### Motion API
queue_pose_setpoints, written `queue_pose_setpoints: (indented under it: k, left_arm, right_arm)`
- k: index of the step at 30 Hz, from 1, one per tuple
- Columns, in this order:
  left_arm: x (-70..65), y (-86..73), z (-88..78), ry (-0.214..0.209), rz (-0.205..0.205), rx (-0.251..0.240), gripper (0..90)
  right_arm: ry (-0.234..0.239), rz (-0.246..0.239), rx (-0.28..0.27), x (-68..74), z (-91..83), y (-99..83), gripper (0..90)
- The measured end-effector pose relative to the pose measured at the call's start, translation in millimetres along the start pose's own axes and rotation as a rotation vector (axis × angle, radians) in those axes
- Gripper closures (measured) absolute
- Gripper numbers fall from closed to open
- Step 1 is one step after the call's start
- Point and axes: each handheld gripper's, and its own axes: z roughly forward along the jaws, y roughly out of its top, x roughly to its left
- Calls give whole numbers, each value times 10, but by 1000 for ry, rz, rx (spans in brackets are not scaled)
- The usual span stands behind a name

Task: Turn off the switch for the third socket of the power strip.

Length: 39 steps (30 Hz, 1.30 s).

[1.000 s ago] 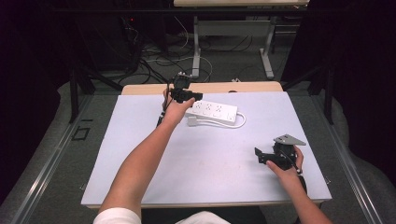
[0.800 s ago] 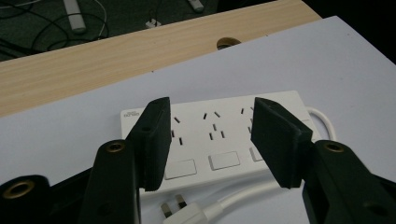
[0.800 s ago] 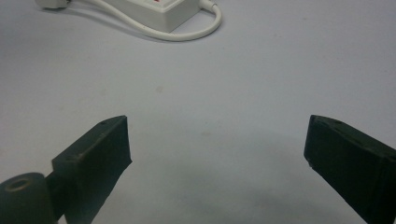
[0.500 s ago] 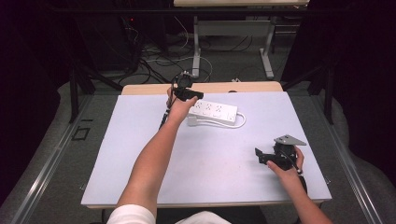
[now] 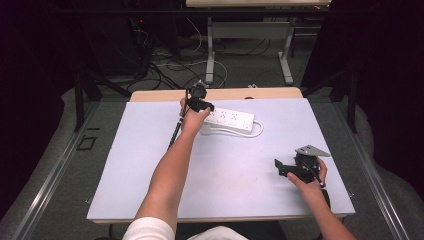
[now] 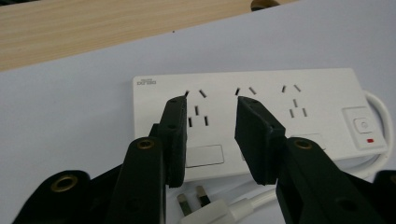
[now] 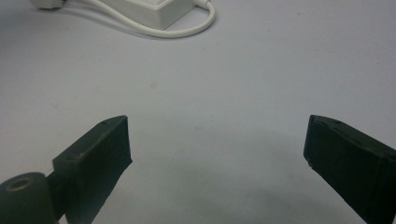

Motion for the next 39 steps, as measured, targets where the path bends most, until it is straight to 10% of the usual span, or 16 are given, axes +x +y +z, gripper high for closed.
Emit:
queue_pose_setpoints:
  k: [11,39]
  left_arm:
    - [120,-54,119,18,-37,83,763]
    - [99,-137,250,20,-37,108,886]
  right_arm:
    - [0,-8,6,-10,0,-8,73]
    - [0,-21,14,-11,2,-20,79]
